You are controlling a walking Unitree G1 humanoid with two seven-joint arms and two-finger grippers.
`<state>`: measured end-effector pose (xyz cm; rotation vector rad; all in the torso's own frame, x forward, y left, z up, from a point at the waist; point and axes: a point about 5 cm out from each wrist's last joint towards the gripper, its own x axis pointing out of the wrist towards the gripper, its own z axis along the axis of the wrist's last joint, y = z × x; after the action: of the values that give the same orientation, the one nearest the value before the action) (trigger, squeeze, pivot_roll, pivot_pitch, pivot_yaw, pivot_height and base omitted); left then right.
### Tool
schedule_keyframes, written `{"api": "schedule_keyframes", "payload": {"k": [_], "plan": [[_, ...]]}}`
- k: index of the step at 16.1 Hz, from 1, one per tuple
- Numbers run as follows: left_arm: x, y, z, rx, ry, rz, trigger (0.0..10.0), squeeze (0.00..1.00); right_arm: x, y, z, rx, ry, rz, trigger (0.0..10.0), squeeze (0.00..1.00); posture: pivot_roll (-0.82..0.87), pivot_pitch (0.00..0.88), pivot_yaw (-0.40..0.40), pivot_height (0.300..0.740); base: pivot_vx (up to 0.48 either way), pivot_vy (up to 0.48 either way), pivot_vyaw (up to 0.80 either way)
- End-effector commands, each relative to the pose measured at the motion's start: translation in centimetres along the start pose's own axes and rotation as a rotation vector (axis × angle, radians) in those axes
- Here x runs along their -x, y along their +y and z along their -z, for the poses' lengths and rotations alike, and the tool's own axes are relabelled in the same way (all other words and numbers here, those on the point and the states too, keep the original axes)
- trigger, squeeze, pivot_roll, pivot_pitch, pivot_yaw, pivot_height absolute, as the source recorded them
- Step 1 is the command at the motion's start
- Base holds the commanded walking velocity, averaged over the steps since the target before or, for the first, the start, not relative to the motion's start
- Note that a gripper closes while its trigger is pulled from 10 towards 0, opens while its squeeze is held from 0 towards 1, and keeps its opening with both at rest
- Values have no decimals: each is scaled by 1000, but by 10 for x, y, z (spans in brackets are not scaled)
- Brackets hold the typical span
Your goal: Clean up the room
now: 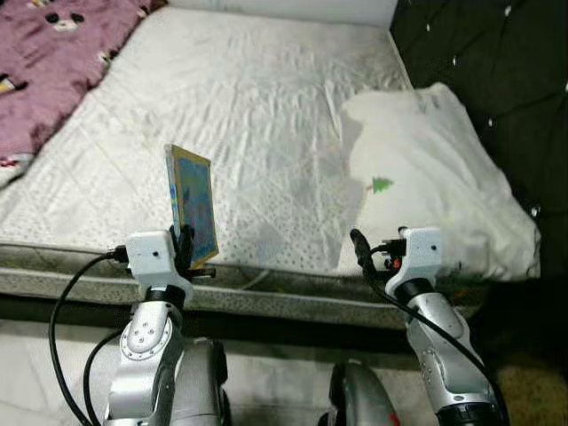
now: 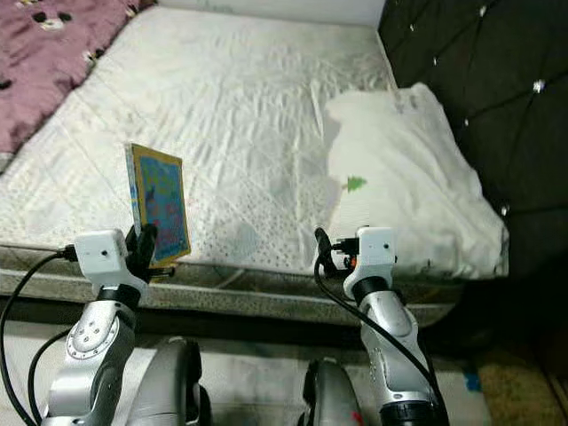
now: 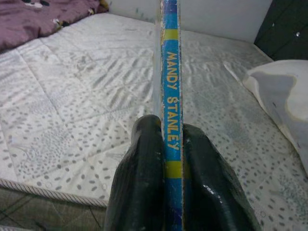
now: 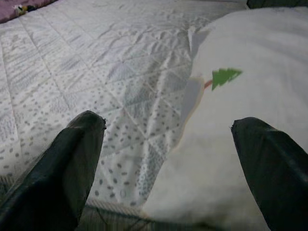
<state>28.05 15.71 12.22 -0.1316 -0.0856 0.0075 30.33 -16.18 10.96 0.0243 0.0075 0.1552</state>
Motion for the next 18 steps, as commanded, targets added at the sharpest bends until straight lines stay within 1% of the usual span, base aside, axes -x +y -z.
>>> {"api": "schedule_keyframes", "payload": {"k": [1, 5, 7, 8, 10, 11, 12, 13, 14, 15, 17, 18], "plan": [[-4, -5, -8, 1, -35, 21, 10000, 0, 2, -1, 3, 5, 21, 1, 10000, 0, 4, 181, -35, 549, 0, 0, 0], [-13, -7, -16, 42, -71, 44, 10000, 0, 2, -2, 3, 6, 19, 7, 10000, 0, -3, 179, -36, 549, 0, 0, 0], [-16, -12, -18, 87, -65, 92, 10000, 0, 2, -3, 2, 11, 15, 12, 10000, 0, -3, 180, -39, 549, 0, 0, 0], [-20, -15, -19, 105, -58, 118, 10000, 0, 3, -3, 0, 32, 6, 10, 10000, 0, -18, 185, -48, 549, 0, 0, 0], [-26, -19, -19, 143, -47, 136, 10000, 0, 6, -4, -2, 52, 0, 4, 10000, 0, -29, 188, -54, 549, 0, 0, 0], [-32, -21, -20, 164, -42, 142, 10000, 0, 9, -7, -3, 64, 0, 6, 10000, 0, -46, 197, -63, 549, 0, 0, 0], [-39, -23, -19, 203, -26, 146, 10000, 0, 13, -10, -4, 75, 2, 10, 10000, 0, -57, 202, -69, 549, 0, 0, 0], [-40, -24, -19, 212, -17, 146, 10000, 0, 14, -11, -4, 78, 3, 12, 10000, 0, -63, 205, -72, 549, 0, 0, 0], [-47, -28, -13, 237, 24, 156, 10000, 0, 19, -14, -5, 90, 11, 14, 10000, 0, -80, 214, -81, 549, 0, 0, 0], [-50, -29, -9, 265, 51, 159, 10000, 0, 23, -15, -5, 96, 16, 14, 10000, 0, -92, 221, -85, 549, 0, 0, 0], [-58, -32, -4, 299, 81, 164, 10000, 0, 30, -18, -7, 108, 26, 15, 10000, 0, -114, 240, -97, 549, 0, 0, 0], [-68, -33, 0, 320, 129, 160, 10000, 0, 34, -19, -7, 116, 35, 14, 10000, 0, -127, 250, -103, 549, 0, 0, 0]]}}
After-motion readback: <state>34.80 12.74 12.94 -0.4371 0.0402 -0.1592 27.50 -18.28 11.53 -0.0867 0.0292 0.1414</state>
